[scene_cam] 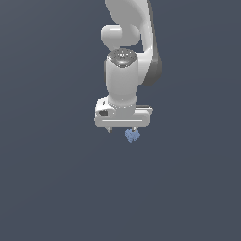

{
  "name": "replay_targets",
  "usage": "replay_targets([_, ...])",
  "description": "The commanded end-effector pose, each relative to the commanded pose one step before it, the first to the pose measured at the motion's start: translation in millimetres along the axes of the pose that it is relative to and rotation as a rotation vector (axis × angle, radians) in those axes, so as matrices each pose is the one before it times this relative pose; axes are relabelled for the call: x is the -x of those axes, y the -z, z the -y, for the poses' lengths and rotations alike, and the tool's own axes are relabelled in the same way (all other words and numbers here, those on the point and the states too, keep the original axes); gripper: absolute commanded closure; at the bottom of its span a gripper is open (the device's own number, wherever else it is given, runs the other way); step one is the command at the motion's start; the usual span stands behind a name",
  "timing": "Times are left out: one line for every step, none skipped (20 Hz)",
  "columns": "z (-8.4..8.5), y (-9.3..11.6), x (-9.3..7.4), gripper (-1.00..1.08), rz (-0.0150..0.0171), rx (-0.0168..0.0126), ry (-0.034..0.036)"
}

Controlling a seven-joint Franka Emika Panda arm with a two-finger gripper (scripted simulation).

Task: Pick up the object and move it to a goal position.

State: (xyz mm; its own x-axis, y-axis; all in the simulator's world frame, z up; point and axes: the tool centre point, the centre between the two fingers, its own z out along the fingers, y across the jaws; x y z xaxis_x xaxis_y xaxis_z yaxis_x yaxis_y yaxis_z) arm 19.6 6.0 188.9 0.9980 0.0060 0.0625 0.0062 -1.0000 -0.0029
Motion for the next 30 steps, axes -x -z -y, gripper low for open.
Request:
replay_targets([0.77,-1.48,0.82,-0.92,0.00091,0.00044,0.00686])
replay_targets([0.78,-1.48,0.85,-0.92,0.00091,0.00031,0.0067])
replay_targets([1.05,-1.93,1.13,-0.92,0.00122,0.00032,0.00863])
replay_targets([1.32,-2.37,1.4,-0.92,0.00152,0.00033,0.01058])
replay_targets([1.6,-2.8,1.66,-0.92,0.0018,0.00033,0.01252])
replay_targets([1.85,-3.19,1.9,-0.92,0.00206,0.00032,0.01435])
replay_targets([2.11,-3.56,2.12,-0.92,0.00229,0.00032,0.01619])
replay_targets([2.41,-3.96,2.36,-0.92,0.00254,0.00029,0.0182])
replay_targets([2.71,-4.34,2.59,-0.92,0.00278,0.00023,0.02013])
replay_targets([3.06,-4.73,2.83,-0.92,0.00303,0.00011,0.02216])
replay_targets([3.43,-5.11,3.07,-0.92,0.00327,-0.00003,0.02421])
replay_targets([3.81,-5.48,3.29,-0.92,0.0035,-0.00021,0.02628])
replay_targets([4.23,-5.84,3.5,-0.92,0.00371,-0.00042,0.02839])
replay_targets([4.66,-6.17,3.7,-0.92,0.00389,-0.00068,0.03046])
replay_targets([4.71,-5.98,3.56,-0.92,0.00373,-0.0009,0.02994])
replay_targets([4.52,-5.5,3.25,-0.92,0.00339,-0.00105,0.02796])
replay_targets([4.3,-5.04,2.95,-0.92,0.00307,-0.00114,0.02595])
replay_targets([4.04,-4.59,2.67,-0.92,0.00275,-0.0012,0.02393])
replay_targets([3.77,-4.15,2.39,-0.92,0.00245,-0.00122,0.02189])
replay_targets([3.48,-3.72,2.12,-0.92,0.00217,-0.0012,0.01985])
replay_targets([3.16,-3.3,1.86,-0.92,0.00189,-0.00116,0.01778])
replay_targets([2.82,-2.89,1.62,-0.92,0.00163,-0.00108,0.01571])
replay_targets([2.48,-2.49,1.38,-0.92,0.00139,-0.00099,0.01364])
replay_targets([2.12,-2.1,1.15,-0.92,0.00115,-0.00087,0.01155])
replay_targets([1.75,-1.71,0.93,-0.92,0.00093,-0.00073,0.00946])
replay_targets([1.36,-1.32,0.72,-0.92,0.00071,-0.00058,0.00735])
replay_targets([0.99,-0.94,0.5,-0.92,0.0005,-0.00043,0.00526])
replay_targets([0.6,-0.57,0.3,-0.92,0.0003,-0.00026,0.00318])
replay_targets([0.15,-0.18,0.12,-0.92,0.00009,-0.00008,0.00097])
replay_targets([-0.79,0.78,-0.47,-0.92,0.00018,0.00006,-0.00612])
